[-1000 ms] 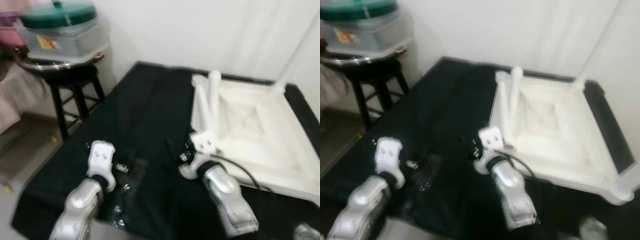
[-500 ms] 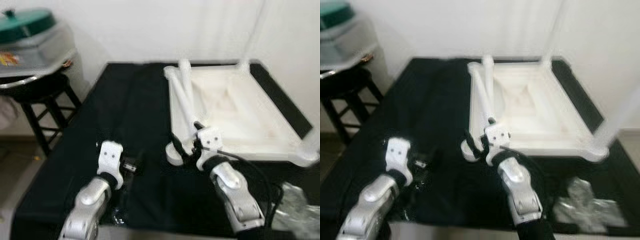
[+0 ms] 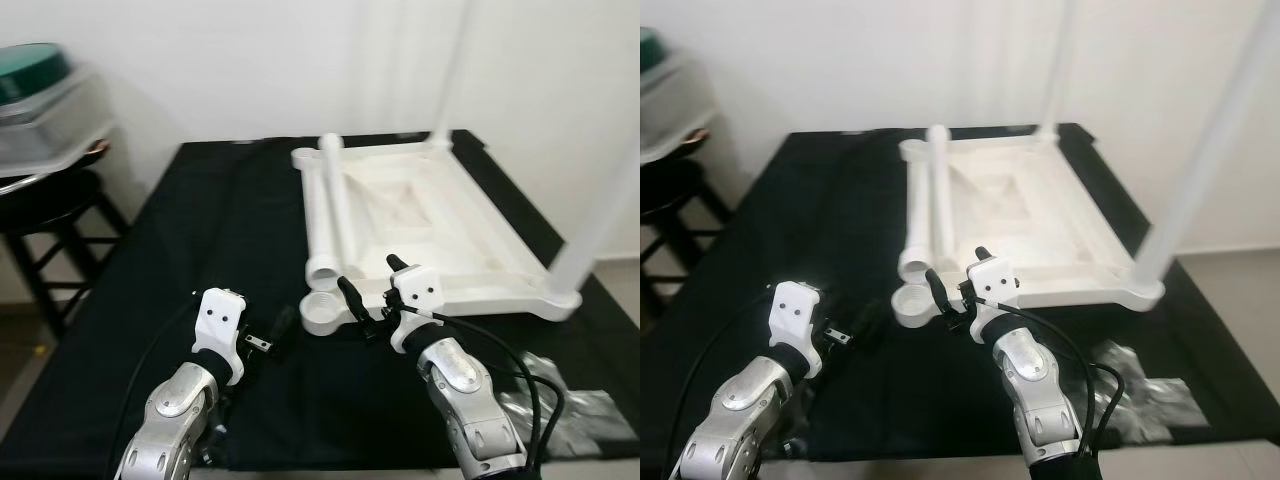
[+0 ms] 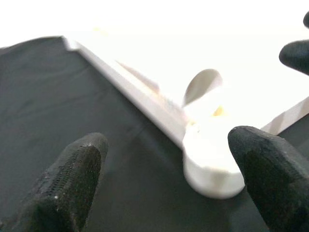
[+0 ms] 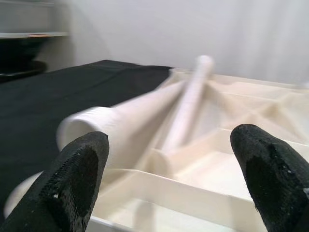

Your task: Building children table

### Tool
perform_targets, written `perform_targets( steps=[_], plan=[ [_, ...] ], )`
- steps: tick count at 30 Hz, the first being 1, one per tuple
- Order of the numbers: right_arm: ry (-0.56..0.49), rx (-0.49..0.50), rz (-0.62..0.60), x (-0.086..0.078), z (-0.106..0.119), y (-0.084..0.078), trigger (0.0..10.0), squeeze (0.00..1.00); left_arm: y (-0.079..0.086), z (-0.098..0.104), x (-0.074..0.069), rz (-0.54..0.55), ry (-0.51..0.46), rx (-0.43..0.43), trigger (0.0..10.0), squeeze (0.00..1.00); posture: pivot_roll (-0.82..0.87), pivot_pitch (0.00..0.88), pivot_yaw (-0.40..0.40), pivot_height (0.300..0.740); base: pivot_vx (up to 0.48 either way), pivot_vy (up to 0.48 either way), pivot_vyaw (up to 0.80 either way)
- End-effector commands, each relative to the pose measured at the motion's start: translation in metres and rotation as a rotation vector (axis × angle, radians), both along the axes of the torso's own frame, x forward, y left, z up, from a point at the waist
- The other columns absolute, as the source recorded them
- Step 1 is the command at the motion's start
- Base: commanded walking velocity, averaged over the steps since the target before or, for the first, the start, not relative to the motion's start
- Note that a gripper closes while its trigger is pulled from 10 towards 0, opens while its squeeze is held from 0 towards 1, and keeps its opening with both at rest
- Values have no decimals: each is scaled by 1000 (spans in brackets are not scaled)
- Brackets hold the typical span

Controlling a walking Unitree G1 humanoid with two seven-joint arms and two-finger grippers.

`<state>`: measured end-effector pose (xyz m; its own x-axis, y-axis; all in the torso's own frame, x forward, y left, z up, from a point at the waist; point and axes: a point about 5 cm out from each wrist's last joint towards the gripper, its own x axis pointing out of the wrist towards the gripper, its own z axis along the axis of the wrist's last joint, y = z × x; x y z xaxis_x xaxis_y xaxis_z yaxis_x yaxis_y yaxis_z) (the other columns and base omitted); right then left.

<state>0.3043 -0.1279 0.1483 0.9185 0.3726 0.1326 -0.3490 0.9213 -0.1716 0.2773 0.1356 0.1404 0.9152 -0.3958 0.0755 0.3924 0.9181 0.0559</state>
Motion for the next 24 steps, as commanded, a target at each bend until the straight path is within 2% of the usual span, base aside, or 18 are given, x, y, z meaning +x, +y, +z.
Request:
perform_targets(
  steps=[1, 2, 5, 7, 9, 11, 16, 18, 20, 22, 24],
  plan=[
    [-31, 3, 3, -3, 3, 0, 10000, 0, 6, 11, 0, -8, -49, 16, 10000, 0, 14, 71, 47, 740, 0, 0, -800],
    [-31, 3, 3, -3, 3, 0, 10000, 0, 6, 11, 0, -8, -49, 16, 10000, 0, 14, 71, 47, 740, 0, 0, -800],
    [-18, 18, -36, -2, 3, -5, 10000, 0, 5, 30, 3, -85, -123, 56, 10000, 0, 15, 72, 50, 740, 0, 0, -800],
    [-10, 24, -41, -2, 2, -6, 10000, 0, 5, 33, 3, -103, -136, 69, 10000, 0, 15, 72, 50, 740, 0, 0, -800],
    [8, 21, -59, -1, 0, -8, 10000, 0, 3, 38, 4, -131, -157, 95, 10000, 0, 13, 71, 51, 740, 0, 0, 0],
    [67, 37, -117, 2, -7, -16, 10000, 0, 0, 50, 7, -196, -206, 175, 10000, 0, 11, 72, 54, 740, 0, 0, 0],
    [105, 65, -158, 3, -12, -23, 10000, 0, -2, 56, 10, -246, -232, 258, 10000, 0, 9, 72, 56, 740, 0, 0, 0],
    [109, 77, -167, 2, -13, -24, 10000, 0, -2, 53, 14, -286, -239, 399, 10000, 0, 2, 73, 62, 740, 0, 0, 0],
    [109, 77, -167, 2, -13, -24, 10000, 0, -2, 53, 14, -286, -239, 399, 10000, 0, 2, 73, 62, 740, 0, 0, 0],
    [114, 84, -170, 2, -13, -25, 10000, 0, 2, 49, 21, -282, -240, 505, 10000, 0, 3, 77, 61, 740, 0, 0, 0],
    [134, 103, -197, 2, -16, -28, 10000, 0, 0, 49, 27, -268, -248, 560, 10000, 0, 4, 78, 62, 740, 0, 0, 0]
  ],
)
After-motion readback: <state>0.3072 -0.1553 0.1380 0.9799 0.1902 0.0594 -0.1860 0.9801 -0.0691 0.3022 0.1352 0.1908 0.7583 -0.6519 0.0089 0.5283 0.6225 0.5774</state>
